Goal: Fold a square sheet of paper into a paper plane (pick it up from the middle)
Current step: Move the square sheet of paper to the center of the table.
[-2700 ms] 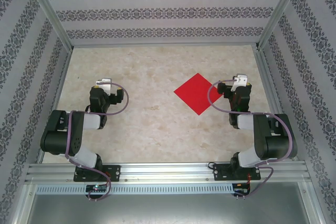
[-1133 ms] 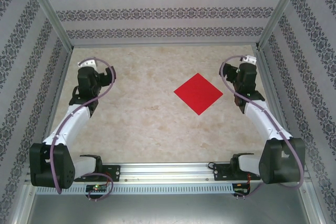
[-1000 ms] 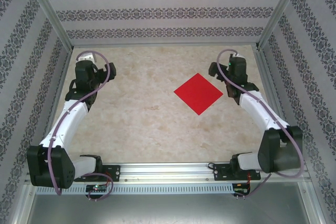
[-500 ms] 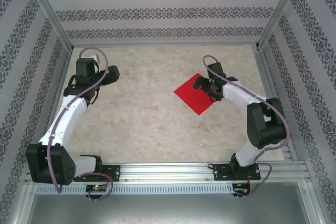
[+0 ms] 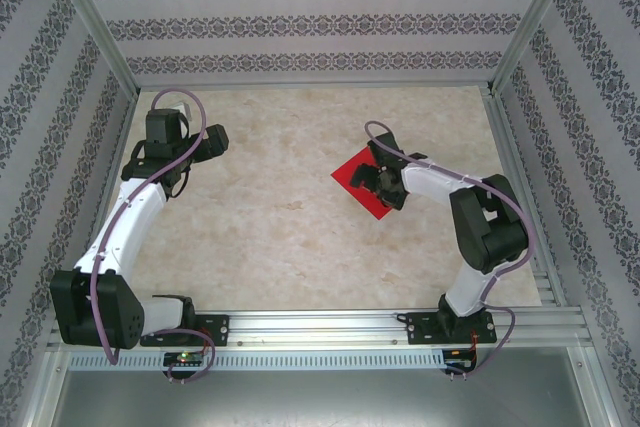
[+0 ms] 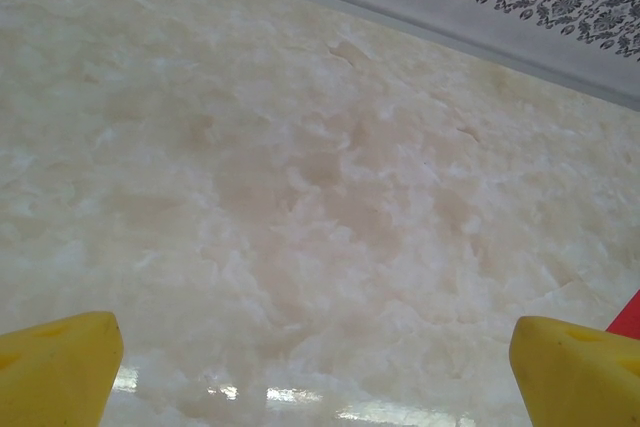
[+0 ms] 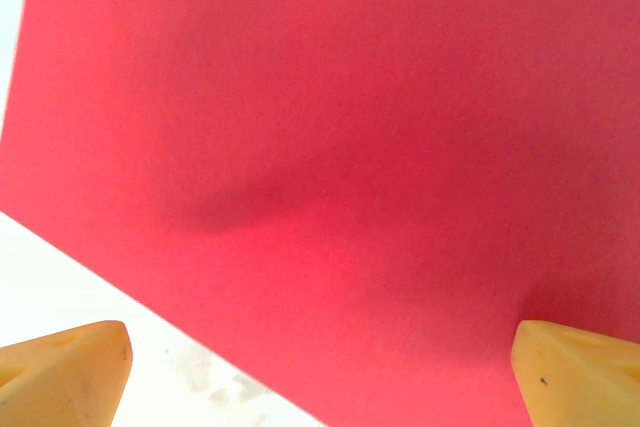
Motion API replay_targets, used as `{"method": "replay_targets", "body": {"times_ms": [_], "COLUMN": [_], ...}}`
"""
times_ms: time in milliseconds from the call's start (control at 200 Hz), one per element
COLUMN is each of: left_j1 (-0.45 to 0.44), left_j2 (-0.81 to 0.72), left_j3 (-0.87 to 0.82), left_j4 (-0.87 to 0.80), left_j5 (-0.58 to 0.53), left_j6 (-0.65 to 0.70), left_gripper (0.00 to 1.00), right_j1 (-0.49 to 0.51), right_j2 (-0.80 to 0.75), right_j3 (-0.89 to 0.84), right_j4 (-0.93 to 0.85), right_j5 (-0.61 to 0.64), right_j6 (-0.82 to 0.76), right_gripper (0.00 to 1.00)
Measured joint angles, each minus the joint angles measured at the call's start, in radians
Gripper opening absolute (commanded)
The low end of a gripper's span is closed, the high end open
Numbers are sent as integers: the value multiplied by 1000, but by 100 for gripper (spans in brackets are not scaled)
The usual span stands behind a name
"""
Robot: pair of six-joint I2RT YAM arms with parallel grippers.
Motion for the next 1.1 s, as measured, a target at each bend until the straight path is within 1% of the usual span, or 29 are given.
{"method": "replay_targets", "body": {"times_ms": [185, 290, 380, 460, 560, 689, 774, 829, 989, 1099], "left_j1": [0, 0, 0, 0, 0, 0, 0, 0, 0, 0], "left_j2": [8, 11, 13, 13, 13, 17, 29, 43, 68, 69], "left_j3": [0, 2, 3, 5, 8, 13, 25, 34, 41, 41], "left_j4": [-5, -14, -25, -33, -38, -43, -48, -53, -58, -60], "left_j5": [1, 2, 5, 12, 18, 27, 39, 44, 51, 53], "left_j6": [-3, -4, -8, -10, -15, -25, -29, -30, -30, -30], "left_gripper": [100, 100, 100, 100, 100, 100, 100, 100, 100, 100], "right_j1": [114, 185, 225, 238, 209, 103, 31, 2, -9, -9], "right_j2": [9, 34, 70, 82, 70, 40, 43, 55, 112, 156], "right_j3": [-6, 27, 82, 114, 136, 156, 198, 236, 344, 383], "right_j4": [22, 40, 40, 27, -14, -86, -154, -206, -312, -351], "right_j5": [8, -26, -68, -86, -67, -10, 15, 31, 64, 63], "right_j6": [111, 166, 178, 169, 127, 19, -82, -145, -301, -358], "right_gripper": [98, 97, 97, 97, 97, 98, 98, 98, 98, 98]}}
